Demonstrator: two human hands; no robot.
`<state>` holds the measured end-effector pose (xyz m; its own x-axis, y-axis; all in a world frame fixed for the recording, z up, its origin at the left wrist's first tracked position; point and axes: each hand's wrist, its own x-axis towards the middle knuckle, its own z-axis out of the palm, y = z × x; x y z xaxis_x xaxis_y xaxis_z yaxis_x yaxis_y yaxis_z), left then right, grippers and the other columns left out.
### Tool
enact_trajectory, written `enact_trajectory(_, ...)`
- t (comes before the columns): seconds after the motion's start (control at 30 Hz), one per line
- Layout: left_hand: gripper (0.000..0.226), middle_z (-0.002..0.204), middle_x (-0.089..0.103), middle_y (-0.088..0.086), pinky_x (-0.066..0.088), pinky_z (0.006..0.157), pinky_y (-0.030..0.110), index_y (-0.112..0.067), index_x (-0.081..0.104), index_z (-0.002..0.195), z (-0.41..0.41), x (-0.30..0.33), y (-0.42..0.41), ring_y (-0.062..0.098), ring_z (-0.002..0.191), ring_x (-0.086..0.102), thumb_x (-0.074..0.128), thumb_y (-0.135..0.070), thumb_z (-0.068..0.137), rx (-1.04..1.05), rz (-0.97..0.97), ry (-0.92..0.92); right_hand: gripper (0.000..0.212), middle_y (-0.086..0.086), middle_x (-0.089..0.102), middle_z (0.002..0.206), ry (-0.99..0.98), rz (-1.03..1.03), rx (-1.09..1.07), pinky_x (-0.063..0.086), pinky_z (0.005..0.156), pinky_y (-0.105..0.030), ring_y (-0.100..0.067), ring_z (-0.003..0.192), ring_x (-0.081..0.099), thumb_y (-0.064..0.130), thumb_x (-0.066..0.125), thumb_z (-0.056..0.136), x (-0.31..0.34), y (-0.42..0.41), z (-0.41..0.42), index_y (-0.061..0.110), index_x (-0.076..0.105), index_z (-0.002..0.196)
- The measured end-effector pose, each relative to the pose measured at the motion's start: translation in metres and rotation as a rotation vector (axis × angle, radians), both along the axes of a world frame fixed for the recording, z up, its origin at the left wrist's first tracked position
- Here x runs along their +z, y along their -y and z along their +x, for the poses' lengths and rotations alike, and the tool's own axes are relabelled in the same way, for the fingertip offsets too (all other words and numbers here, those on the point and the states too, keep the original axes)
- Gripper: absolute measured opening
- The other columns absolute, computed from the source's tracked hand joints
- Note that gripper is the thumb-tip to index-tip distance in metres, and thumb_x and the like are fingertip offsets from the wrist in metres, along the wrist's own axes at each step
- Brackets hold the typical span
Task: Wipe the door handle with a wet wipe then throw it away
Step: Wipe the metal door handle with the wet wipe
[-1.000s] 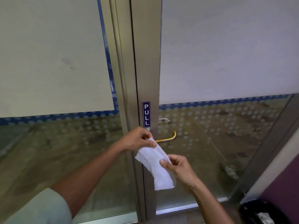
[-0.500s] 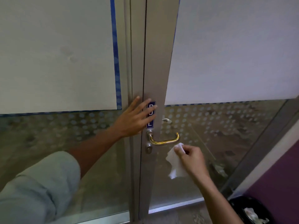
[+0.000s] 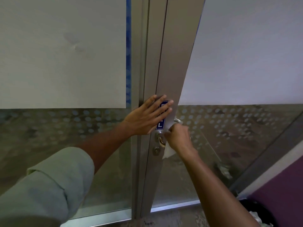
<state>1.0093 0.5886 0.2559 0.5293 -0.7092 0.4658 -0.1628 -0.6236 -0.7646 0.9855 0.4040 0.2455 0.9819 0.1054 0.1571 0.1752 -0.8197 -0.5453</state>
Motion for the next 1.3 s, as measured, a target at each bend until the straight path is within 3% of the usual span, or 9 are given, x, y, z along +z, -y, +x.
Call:
enact_trajectory(0.17, 0.084, 0.168, 0.004, 0.022, -0.010, 0.122, 0.060, -0.006, 0.011, 0.160, 0.001, 0.001, 0.001, 0.046, 0.153, 0.006, 0.031, -0.055, 0.095, 0.007, 0.022, 0.031, 0.020, -0.011, 0.068, 0.099, -0.132, 0.026, 0.066, 0.058, 0.073, -0.035, -0.026, 0.085, 0.068, 0.017, 0.067, 0.090, -0.009, -0.018, 0.005, 0.006, 0.066, 0.108)
enact_trajectory(0.33, 0.082, 0.168, 0.004, 0.021, -0.009, 0.123, 0.059, -0.007, 0.011, 0.160, 0.001, 0.000, 0.001, 0.045, 0.154, 0.008, 0.032, -0.055, 0.097, 0.006, 0.014, 0.031, 0.016, -0.008, 0.066, 0.091, -0.188, 0.063, 0.050, 0.048, 0.055, -0.025, -0.021, 0.074, 0.063, 0.023, 0.060, 0.086, -0.011, -0.019, 0.004, 0.009, 0.065, 0.093)
enact_trajectory(0.47, 0.082, 0.168, 0.004, 0.021, -0.010, 0.122, 0.060, -0.007, 0.011, 0.160, 0.001, 0.001, 0.001, 0.045, 0.154, 0.008, 0.031, -0.055, 0.097, 0.013, 0.024, 0.038, 0.021, -0.014, 0.068, 0.106, -0.135, -0.051, 0.062, 0.058, 0.079, -0.038, -0.031, 0.091, 0.066, 0.014, 0.058, 0.091, -0.018, -0.019, 0.001, 0.006, 0.071, 0.106)
enact_trajectory(0.6, 0.083, 0.168, 0.007, 0.021, -0.010, 0.122, 0.060, -0.007, 0.011, 0.160, -0.001, 0.002, 0.001, 0.045, 0.153, 0.010, 0.030, -0.056, 0.097, 0.021, 0.030, 0.036, 0.022, -0.009, 0.069, 0.108, 0.077, -0.255, 0.103, 0.054, 0.081, -0.038, -0.031, 0.103, 0.060, 0.015, 0.062, 0.090, -0.030, -0.019, -0.006, 0.019, 0.076, 0.106)
enact_trajectory(0.73, 0.083, 0.168, 0.007, 0.021, -0.011, 0.122, 0.060, -0.007, 0.010, 0.160, -0.001, 0.003, 0.001, 0.045, 0.153, 0.007, 0.031, -0.057, 0.097, 0.019, 0.033, 0.028, 0.017, -0.002, 0.072, 0.099, 0.287, -0.395, 0.006, 0.044, 0.076, -0.037, -0.026, 0.094, 0.056, 0.033, 0.065, 0.087, -0.040, -0.018, -0.013, 0.028, 0.076, 0.100)
enact_trajectory(0.87, 0.082, 0.167, 0.002, 0.022, -0.011, 0.122, 0.060, -0.007, 0.009, 0.160, 0.000, 0.002, 0.001, 0.046, 0.152, -0.002, 0.029, -0.055, 0.096, 0.014, 0.020, 0.031, 0.010, -0.001, 0.072, 0.067, 0.398, -0.557, 0.007, 0.037, 0.065, -0.034, -0.025, 0.079, 0.059, 0.022, 0.075, 0.072, -0.050, -0.019, -0.024, 0.021, 0.077, 0.081)
enact_trajectory(1.03, 0.082, 0.166, -0.005, 0.023, -0.011, 0.123, 0.060, -0.007, 0.009, 0.160, 0.001, 0.002, 0.000, 0.048, 0.151, -0.008, 0.028, -0.054, 0.096, 0.017, 0.017, 0.035, 0.019, -0.004, 0.070, 0.068, 0.524, -0.676, 0.067, 0.048, 0.071, -0.035, -0.024, 0.083, 0.064, 0.009, 0.073, 0.067, -0.059, -0.021, -0.034, 0.007, 0.074, 0.085)
enact_trajectory(1.23, 0.089, 0.167, -0.003, 0.023, -0.010, 0.123, 0.060, -0.006, 0.007, 0.160, 0.002, -0.001, -0.001, 0.048, 0.152, -0.006, 0.039, -0.057, 0.095, 0.014, 0.003, 0.015, 0.067, -0.012, 0.071, 0.102, 0.528, -0.899, 0.206, 0.046, 0.094, -0.040, -0.026, 0.106, 0.062, 0.027, 0.083, 0.066, -0.066, -0.004, -0.037, -0.001, 0.065, 0.123)
enact_trajectory(1.3, 0.087, 0.168, -0.002, 0.023, -0.010, 0.123, 0.060, -0.006, 0.007, 0.160, 0.003, -0.001, -0.001, 0.047, 0.153, -0.002, 0.038, -0.055, 0.095, 0.009, 0.003, 0.021, 0.078, -0.009, 0.073, 0.103, 0.552, -0.906, 0.210, 0.042, 0.097, -0.042, -0.026, 0.110, 0.064, 0.033, 0.086, 0.060, -0.069, 0.008, -0.037, 0.001, 0.065, 0.128)
